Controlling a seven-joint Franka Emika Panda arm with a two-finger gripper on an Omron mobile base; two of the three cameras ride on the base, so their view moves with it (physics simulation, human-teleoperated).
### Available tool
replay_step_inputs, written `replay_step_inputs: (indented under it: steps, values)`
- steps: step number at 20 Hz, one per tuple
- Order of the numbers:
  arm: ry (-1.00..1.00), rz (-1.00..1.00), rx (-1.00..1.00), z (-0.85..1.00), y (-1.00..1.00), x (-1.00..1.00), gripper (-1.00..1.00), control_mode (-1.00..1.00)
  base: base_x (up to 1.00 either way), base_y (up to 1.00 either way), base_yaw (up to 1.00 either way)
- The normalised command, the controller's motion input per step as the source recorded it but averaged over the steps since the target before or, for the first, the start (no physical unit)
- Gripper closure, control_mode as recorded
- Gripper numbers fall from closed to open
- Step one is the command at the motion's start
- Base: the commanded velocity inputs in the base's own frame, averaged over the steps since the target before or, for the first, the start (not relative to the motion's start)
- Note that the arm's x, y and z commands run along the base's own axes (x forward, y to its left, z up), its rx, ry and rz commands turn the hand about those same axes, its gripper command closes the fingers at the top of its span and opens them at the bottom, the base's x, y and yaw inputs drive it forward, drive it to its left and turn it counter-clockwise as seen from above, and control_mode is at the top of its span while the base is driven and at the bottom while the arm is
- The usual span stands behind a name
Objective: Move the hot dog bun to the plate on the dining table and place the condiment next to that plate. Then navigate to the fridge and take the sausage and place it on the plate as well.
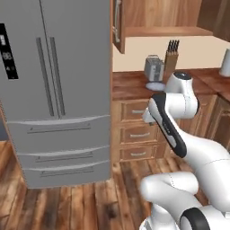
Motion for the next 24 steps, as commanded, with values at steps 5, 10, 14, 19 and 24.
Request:
replay_step_inputs:
  steps: [5,10,14,19,24]
  values:
    - [0.0,0.0,0.0,0.0,0.0,0.0,-1.0,1.0,1.0,0.43,-0.03]
    - [0.0,0.0,0.0,0.0,0.0,0.0,-1.0,1.0,0.9,0.77,-0.11]
    - [0.0,0.0,0.0,0.0,0.0,0.0,-1.0,1.0,0.23,0.95,-0.15]
    - [0.0,0.0,0.0,0.0,0.0,0.0,-1.0,1.0,-0.01,0.63,-0.11]
    - [0.0,0.0,0.0,0.0,0.0,0.0,-1.0,1.0,-0.02,0.43,-0.04]
